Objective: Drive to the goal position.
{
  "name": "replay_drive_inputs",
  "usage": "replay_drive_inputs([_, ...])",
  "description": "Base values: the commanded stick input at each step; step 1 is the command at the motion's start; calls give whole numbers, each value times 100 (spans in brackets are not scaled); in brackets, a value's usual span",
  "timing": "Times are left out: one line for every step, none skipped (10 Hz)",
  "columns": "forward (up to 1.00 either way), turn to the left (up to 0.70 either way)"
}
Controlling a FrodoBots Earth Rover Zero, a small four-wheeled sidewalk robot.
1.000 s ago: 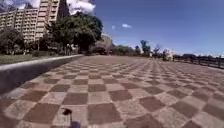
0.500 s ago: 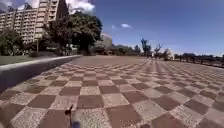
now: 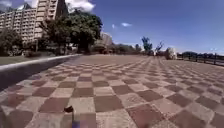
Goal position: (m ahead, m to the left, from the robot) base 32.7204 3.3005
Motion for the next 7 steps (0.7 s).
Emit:
replay_drive_inputs([100,0])
replay_drive_inputs([100,0])
replay_drive_inputs([100,0])
replay_drive_inputs([100,0])
replay_drive_inputs([100,0])
replay_drive_inputs([100,0])
replay_drive_inputs([100,0])
